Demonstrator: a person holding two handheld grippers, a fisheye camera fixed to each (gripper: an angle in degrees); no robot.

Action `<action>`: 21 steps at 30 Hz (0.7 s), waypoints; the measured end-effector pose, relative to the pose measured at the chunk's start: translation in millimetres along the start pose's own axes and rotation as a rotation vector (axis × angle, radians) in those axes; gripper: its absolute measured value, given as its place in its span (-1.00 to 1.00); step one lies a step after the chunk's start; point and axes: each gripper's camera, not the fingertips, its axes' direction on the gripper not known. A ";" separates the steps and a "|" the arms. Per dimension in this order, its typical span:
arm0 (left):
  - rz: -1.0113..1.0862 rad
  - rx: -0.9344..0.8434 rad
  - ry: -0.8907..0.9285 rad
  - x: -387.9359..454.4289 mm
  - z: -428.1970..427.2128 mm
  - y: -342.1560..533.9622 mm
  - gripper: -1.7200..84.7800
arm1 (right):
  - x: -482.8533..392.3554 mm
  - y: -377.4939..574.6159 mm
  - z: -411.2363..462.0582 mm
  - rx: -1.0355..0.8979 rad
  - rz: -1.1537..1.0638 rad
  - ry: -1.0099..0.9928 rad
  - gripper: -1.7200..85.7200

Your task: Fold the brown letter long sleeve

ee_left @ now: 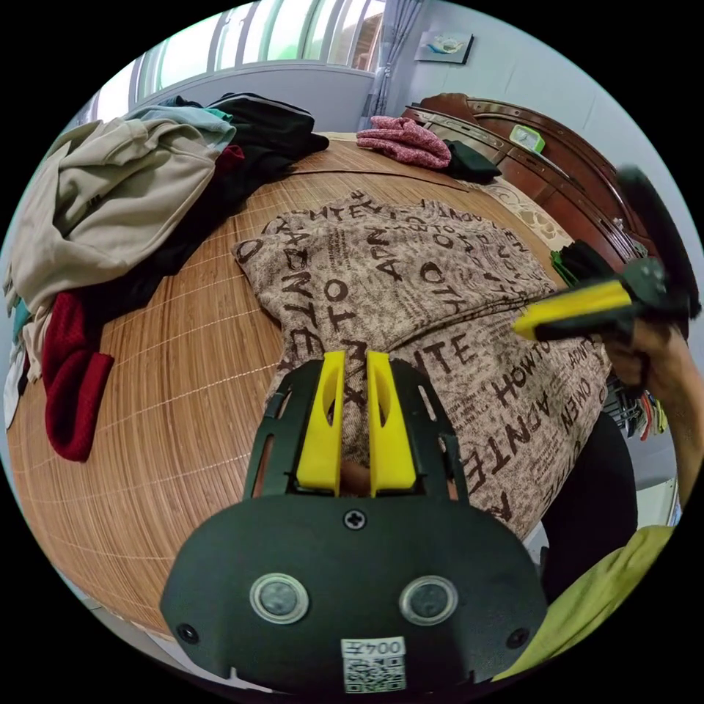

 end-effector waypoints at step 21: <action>0.178 -0.044 -0.260 82.9 -106.4 -28.0 -0.93 | -2.1 164.8 18.2 -0.220 -0.027 0.106 -0.98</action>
